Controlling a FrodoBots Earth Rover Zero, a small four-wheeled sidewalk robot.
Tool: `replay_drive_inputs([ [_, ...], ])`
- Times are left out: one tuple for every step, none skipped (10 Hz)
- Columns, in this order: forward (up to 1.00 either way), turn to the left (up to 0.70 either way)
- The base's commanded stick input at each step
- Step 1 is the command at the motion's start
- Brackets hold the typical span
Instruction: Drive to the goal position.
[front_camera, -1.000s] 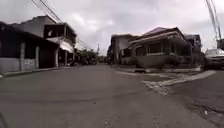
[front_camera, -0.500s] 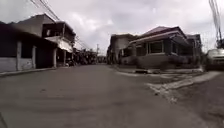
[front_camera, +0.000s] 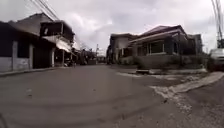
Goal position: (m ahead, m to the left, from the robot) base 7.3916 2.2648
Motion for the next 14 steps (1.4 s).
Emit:
replay_drive_inputs([
  [0.70,0.00],
  [0.70,0.00],
  [0.70,0.00],
  [0.70,0.00],
  [0.70,0.00],
  [0.70,0.00],
  [0.70,0.00],
  [0.70,0.00],
  [0.70,0.00],
  [0.70,0.00],
  [0.70,0.00],
  [0.70,0.00],
  [0.70,0.00],
  [0.70,0.00],
])
